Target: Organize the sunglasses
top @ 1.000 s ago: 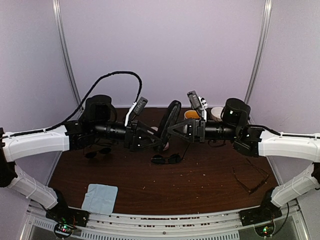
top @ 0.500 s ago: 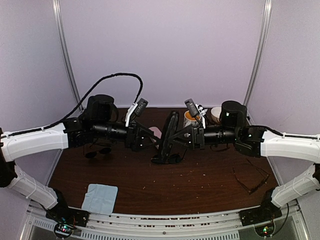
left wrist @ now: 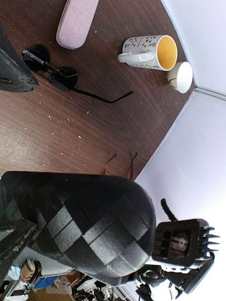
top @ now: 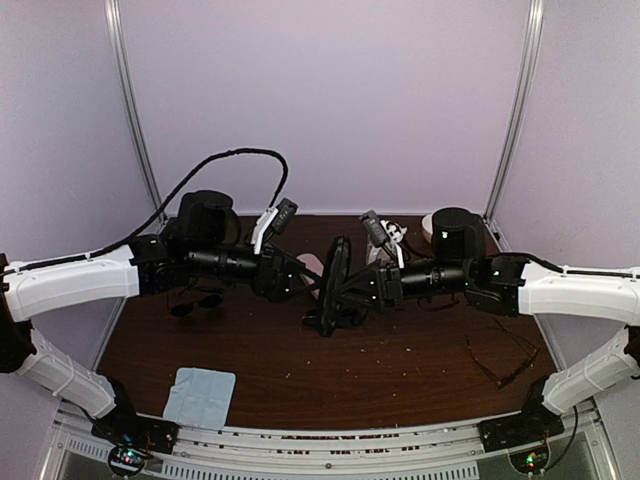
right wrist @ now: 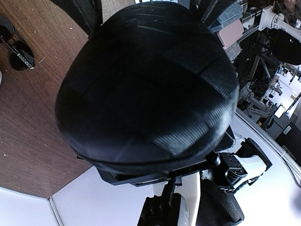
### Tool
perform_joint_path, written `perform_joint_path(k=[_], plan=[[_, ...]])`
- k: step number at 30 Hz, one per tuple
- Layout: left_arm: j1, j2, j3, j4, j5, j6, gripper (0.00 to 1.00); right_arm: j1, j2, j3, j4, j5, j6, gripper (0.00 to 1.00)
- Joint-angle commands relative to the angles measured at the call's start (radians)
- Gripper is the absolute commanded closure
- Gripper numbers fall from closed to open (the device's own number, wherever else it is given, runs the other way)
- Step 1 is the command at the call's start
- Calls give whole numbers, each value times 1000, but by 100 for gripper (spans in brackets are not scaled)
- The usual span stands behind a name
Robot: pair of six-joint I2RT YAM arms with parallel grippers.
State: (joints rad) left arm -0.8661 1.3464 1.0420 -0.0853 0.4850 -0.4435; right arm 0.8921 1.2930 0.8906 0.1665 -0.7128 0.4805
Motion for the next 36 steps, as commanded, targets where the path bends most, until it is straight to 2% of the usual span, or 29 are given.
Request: perform_joint_path(k=[1,8,19,36], plan=[[-7,15,35,0,-36,12,2,9,13,42,13,22,-21,83],[-7,26,42,-6,-25,12,2,15,28,54,10,28,-23,84],[-7,-39,7,86,72,-17,2,15,35,57,-23,47,-45,86],[-19,60,66,61,104,-34,2,24,33,70,-44,59,-54,89]])
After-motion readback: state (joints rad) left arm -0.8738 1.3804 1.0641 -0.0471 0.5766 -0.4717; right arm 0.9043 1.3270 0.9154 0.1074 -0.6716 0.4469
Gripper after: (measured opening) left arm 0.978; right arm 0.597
